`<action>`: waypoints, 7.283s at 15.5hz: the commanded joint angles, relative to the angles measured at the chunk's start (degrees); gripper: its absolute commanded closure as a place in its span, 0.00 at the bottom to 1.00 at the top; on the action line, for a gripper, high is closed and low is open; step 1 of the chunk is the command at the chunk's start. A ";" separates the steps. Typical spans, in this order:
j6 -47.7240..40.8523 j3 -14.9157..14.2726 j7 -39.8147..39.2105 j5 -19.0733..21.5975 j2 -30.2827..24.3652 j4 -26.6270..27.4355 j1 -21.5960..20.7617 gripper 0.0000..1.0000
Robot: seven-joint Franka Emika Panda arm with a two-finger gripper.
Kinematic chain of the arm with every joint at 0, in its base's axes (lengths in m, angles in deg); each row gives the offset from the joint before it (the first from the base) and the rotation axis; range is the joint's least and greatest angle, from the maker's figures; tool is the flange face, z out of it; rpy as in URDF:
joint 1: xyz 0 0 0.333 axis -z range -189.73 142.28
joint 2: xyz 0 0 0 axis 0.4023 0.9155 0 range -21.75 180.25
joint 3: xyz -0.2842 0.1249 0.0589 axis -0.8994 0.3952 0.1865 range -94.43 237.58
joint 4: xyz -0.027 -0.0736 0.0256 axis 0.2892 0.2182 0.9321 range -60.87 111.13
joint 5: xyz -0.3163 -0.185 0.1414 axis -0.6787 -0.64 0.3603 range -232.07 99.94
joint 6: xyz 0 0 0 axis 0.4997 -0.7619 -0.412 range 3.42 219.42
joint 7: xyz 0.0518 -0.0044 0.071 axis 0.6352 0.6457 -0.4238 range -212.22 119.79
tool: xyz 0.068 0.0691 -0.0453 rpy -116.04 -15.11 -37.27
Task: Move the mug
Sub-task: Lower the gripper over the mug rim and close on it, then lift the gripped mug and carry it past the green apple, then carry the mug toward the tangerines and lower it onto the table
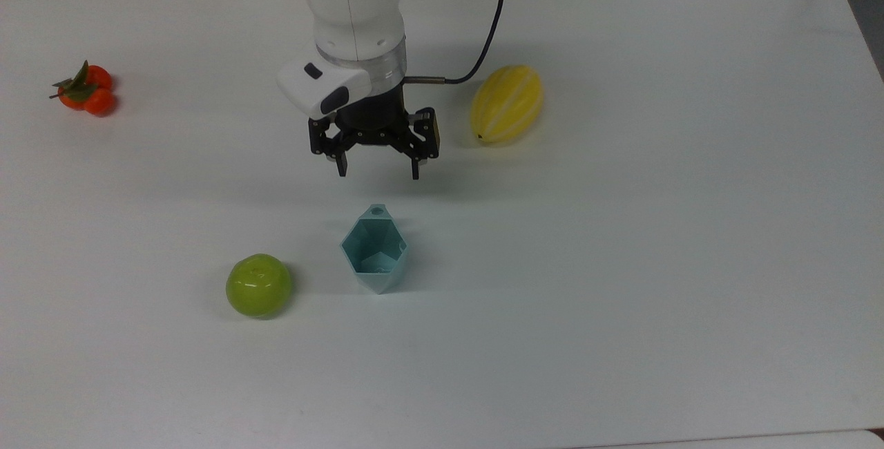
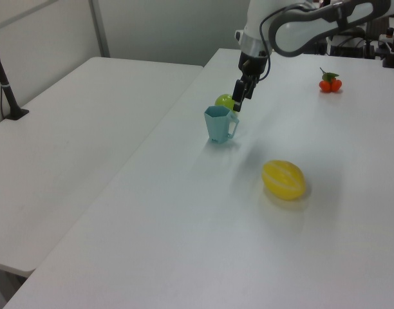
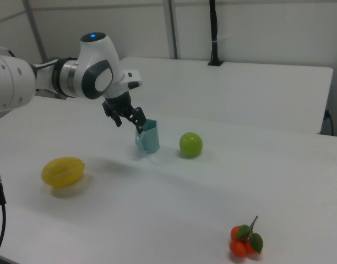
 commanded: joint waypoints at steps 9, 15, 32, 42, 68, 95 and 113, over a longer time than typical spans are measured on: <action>7.04 -0.77 1.34 -4.41 6.29 -0.93 -1.69 0.30; 9.33 -0.77 1.43 -7.22 8.41 -0.84 -1.78 0.37; 12.58 -1.39 1.70 -10.74 10.52 -0.66 -1.96 0.97; 12.05 -1.30 1.87 -9.95 7.97 -0.66 -1.87 0.97; -18.53 -1.74 -14.64 4.19 -24.19 14.26 0.94 0.99; 4.22 -7.36 -20.80 -2.65 -31.49 49.16 3.23 0.99; 7.83 -7.45 -20.19 -2.65 -30.88 51.19 3.14 0.14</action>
